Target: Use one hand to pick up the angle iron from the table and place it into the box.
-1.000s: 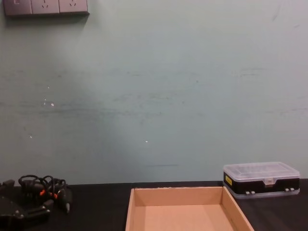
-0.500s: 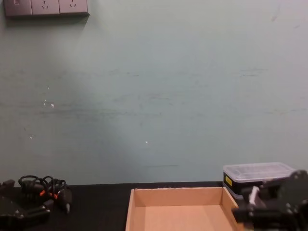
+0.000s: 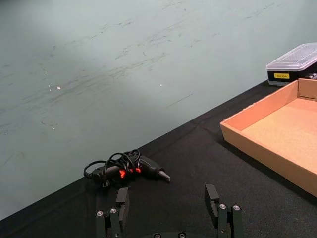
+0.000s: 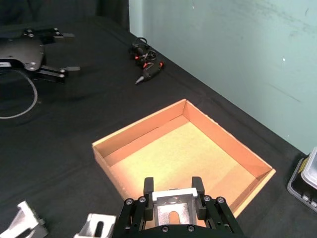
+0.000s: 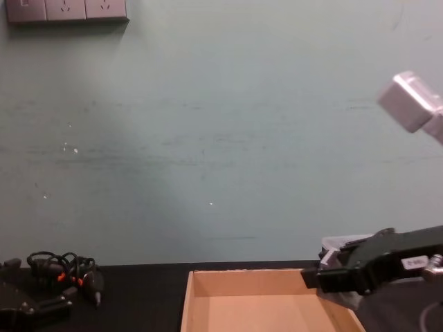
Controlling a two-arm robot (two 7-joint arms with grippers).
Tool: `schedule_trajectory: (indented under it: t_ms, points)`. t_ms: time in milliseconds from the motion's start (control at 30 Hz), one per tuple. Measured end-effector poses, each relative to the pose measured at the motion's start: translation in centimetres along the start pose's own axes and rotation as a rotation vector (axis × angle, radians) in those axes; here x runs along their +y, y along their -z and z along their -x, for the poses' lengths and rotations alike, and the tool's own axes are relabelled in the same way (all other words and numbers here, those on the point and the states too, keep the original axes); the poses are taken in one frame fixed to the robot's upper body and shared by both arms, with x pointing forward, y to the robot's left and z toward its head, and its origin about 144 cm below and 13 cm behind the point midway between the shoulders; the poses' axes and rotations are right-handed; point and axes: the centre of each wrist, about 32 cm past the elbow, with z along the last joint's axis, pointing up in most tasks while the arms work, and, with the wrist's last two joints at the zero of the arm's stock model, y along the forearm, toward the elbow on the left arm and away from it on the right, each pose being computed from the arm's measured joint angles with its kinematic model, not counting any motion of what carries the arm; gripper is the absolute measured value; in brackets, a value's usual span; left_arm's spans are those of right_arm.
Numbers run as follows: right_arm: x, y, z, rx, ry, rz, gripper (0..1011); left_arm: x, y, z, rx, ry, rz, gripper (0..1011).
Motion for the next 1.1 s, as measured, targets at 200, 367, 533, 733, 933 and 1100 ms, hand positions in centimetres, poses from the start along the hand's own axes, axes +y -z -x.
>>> schedule_trajectory:
  t_ms: [200, 367, 533, 733, 933, 1100]
  points:
    - [1.9, -0.4, -0.9, 0.014, -0.014, 0.034, 452, 0.0, 0.0, 0.0, 0.0, 0.0, 0.0, 1000]
    - [3.6, -0.4, -1.6, 0.025, -0.018, 0.069, 452, 0.0, 0.0, 0.0, 0.0, 0.0, 0.0, 1000]
    - [4.8, -0.1, -1.9, 0.035, -0.02, 0.099, 453, 0.0, 0.0, 0.0, 0.0, 0.0, 0.0, 1000]
    - [6.1, 0.5, -2.1, 0.048, -0.023, 0.126, 453, 0.0, 0.0, 0.0, 0.0, 0.0, 0.0, 1000]
    - [6.9, 1.0, -2.2, 0.055, -0.027, 0.138, 453, 0.0, 0.0, 0.0, 0.0, 0.0, 0.0, 1000]
    - [7.4, 1.3, -2.1, 0.057, -0.03, 0.142, 453, 0.0, 0.0, 0.0, 0.0, 0.0, 0.0, 1000]
